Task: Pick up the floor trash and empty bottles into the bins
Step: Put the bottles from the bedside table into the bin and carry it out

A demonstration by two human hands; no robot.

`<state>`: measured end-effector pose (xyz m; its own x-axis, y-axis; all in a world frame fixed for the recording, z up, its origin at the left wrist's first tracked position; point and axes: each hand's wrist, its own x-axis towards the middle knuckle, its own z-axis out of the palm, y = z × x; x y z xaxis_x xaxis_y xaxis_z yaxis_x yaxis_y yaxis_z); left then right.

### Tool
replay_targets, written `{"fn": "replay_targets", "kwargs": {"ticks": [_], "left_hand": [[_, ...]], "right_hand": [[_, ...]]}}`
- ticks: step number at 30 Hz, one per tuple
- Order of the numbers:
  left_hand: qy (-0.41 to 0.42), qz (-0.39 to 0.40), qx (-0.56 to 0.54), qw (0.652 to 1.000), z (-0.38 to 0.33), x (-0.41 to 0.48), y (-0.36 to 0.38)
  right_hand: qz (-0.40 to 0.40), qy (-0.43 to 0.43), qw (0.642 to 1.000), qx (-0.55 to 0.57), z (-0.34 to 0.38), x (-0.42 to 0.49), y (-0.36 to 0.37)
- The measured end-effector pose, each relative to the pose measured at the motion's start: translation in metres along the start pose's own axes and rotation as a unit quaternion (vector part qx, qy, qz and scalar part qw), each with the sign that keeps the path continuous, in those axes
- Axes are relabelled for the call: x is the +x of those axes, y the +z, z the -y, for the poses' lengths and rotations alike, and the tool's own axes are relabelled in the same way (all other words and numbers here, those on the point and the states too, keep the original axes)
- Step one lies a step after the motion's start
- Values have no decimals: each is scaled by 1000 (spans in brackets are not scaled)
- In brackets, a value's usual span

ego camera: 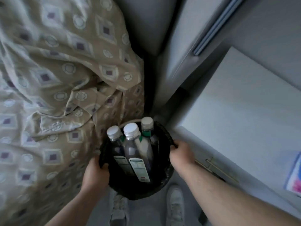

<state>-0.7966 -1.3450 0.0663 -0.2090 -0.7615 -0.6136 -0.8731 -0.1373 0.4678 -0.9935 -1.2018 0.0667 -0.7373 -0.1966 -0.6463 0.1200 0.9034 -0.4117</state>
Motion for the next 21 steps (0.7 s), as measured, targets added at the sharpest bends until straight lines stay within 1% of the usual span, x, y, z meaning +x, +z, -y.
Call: {"fn": "replay_targets", "kwargs": {"ticks": [4, 9, 13, 16, 21], "left_hand": [[10, -6, 4, 1000, -16, -36, -27], [39, -17, -10, 999, -59, -85, -72], [45, 2, -6, 999, -97, -127, -114], [72, -6, -19, 997, -122, -158, -139], [105, -11, -48, 993, -162, -208, -181]], "right_hand": [[-2, -23, 1000, 1, 9, -33, -37], [-8, -32, 999, 30, 30, -85, -91], [-38, -26, 998, 39, 52, -136, -138], [-50, -35, 996, 59, 54, -166, -165], [-84, -44, 988, 123, 63, -221, -216]]}}
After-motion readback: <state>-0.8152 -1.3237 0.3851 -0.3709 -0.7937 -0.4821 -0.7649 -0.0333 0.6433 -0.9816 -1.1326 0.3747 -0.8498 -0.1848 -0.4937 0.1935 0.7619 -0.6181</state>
